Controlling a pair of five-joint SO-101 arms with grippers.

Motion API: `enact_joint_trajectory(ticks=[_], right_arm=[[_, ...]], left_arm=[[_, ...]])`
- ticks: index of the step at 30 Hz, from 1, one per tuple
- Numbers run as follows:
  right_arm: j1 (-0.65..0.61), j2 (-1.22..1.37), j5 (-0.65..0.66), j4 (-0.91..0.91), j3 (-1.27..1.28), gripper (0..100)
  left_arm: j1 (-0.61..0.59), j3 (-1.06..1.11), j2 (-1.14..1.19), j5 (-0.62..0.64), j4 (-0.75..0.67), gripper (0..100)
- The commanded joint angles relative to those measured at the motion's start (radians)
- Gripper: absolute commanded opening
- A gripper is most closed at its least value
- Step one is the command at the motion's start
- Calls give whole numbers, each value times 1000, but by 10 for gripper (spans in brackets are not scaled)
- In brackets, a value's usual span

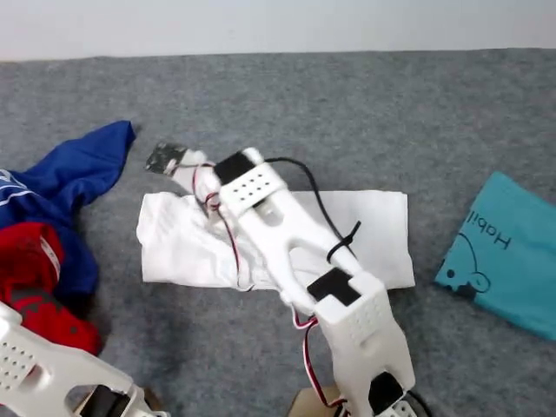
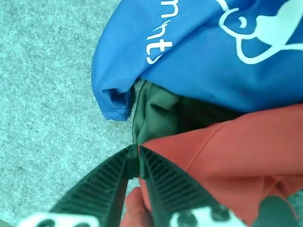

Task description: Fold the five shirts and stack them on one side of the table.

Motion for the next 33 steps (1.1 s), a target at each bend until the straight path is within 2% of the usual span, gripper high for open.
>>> enact_joint_trajectory(ticks=[1,6,9,13,18,21,27,33], right_arm=[[35,-21,-14,4,-55,213],[13,-65,-20,88,-100,205],[8,-101,-20,177,-124,149],[39,-128,-23,300,-144,97],[125,-134,-103,398,-144,94],[183,-134,-172,443,-144,94],[317,-140,-298,460,-144,93],[424,-213,-407,460,-138,92]], left_arm=[[21,-10,-55,-6,-9,8],[71,-30,-84,0,60,8],[109,19,-183,2,58,8],[218,225,-397,20,57,8],[428,556,-710,149,43,6],[572,780,-876,238,-44,6],[789,1231,-1137,353,-344,6],[919,1512,-1320,417,-549,7]])
